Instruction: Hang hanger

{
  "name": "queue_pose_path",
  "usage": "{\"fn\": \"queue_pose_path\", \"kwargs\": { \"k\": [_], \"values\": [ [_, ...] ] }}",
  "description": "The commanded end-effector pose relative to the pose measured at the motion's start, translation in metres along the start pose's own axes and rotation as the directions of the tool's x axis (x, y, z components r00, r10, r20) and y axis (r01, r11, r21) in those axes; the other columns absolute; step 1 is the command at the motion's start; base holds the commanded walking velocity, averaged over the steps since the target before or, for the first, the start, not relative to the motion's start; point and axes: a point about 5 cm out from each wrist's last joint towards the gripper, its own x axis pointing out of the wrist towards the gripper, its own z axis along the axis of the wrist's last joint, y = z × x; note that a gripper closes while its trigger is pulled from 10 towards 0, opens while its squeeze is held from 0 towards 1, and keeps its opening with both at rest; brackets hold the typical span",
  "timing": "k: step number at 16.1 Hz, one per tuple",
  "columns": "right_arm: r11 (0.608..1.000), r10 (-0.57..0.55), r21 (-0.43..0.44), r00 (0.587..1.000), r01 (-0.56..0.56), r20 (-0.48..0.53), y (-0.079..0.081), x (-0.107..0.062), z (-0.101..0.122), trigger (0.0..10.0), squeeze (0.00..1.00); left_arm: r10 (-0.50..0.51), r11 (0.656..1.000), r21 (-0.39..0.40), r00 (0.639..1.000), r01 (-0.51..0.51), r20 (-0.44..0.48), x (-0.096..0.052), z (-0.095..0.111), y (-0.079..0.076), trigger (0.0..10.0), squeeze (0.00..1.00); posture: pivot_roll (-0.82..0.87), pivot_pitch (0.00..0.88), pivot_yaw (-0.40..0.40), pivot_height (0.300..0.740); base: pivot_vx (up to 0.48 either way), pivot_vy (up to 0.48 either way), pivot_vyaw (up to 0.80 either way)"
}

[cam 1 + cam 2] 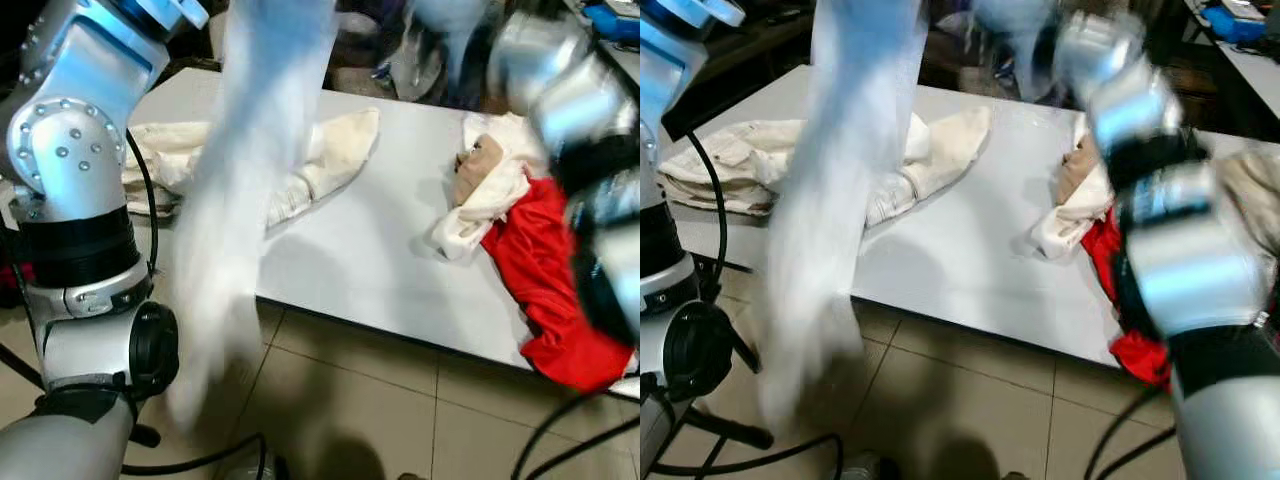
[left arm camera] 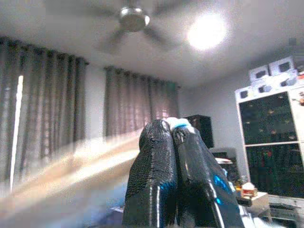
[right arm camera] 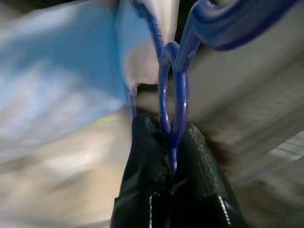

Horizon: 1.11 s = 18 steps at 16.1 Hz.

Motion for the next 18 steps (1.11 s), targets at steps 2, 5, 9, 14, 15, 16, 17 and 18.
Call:
{"fn": "queue_pose_path", "kwargs": {
  "k": [2, 5, 9, 14, 15, 16, 17, 18],
  "values": [
    [0.963, -0.247, -0.092, 0.965, 0.255, 0.093, -0.040, -0.006, 0.026, 10.0, 0.00, 0.013, 1.000, 0.005, 1.000, -0.013, 0.013, 0.000, 0.003, -0.002, 10.0, 0.00, 0.01, 0.000, 0.008, 0.740, 0.000, 0.000, 0.00],
    [0.998, -0.039, -0.053, 0.998, 0.041, 0.042, 0.016, -0.002, -0.018, 10.0, 0.00, 0.105, 0.994, -0.003, 0.994, -0.105, -0.038, -0.016, -0.012, 0.003, 10.0, 0.00, 0.01, 0.000, 0.008, 0.740, 0.000, 0.000, 0.00],
    [0.941, 0.338, 0.033, 0.935, -0.337, -0.103, 0.103, -0.030, -0.096, 10.0, 0.00, 0.390, 0.921, 0.115, 0.880, -0.373, -0.270, -0.043, -0.072, 0.031, 10.0, 0.00, -0.01, 0.000, 0.034, 0.740, 0.000, 0.000, 0.00],
    [0.817, 0.570, 0.142, 0.820, -0.559, -0.050, 0.166, -0.088, -0.144, 10.0, 0.00, 0.672, 0.740, 0.402, 0.591, -0.539, -0.446, -0.099, -0.146, 0.069, 10.0, 0.00, -0.04, 0.000, 0.094, 0.740, 0.000, 0.000, 0.00],
    [0.789, 0.606, 0.127, 0.795, -0.601, -0.009, 0.168, -0.097, -0.144, 10.0, 0.00, 0.731, 0.683, 0.470, 0.535, -0.560, -0.424, -0.108, -0.147, 0.084, 10.0, 0.00, -0.04, 0.000, 0.108, 0.740, 0.000, 0.000, 0.00],
    [0.762, 0.643, 0.092, 0.766, -0.641, 0.014, 0.170, -0.105, -0.144, 10.0, 0.00, 0.770, 0.637, 0.500, 0.496, -0.586, -0.401, -0.115, -0.143, 0.096, 10.0, 0.00, -0.05, 0.000, 0.115, 0.740, 0.000, 0.000, 0.00],
    [0.750, 0.657, 0.078, 0.753, -0.657, 0.021, 0.171, -0.109, -0.143, 10.0, 0.00, 0.785, 0.620, 0.502, 0.479, -0.603, -0.393, -0.118, -0.142, 0.100, 10.0, 0.00, -0.05, 0.000, 0.115, 0.740, 0.000, 0.000, 0.00],
    [0.715, 0.695, 0.067, 0.718, -0.696, 0.045, 0.170, -0.120, -0.142, 10.0, 0.00, 0.824, 0.566, 0.573, 0.423, -0.592, -0.376, -0.129, -0.136, 0.112, 10.0, 0.00, -0.05, 0.000, 0.124, 0.740, 0.000, 0.000, 0.00]
  ]
}}
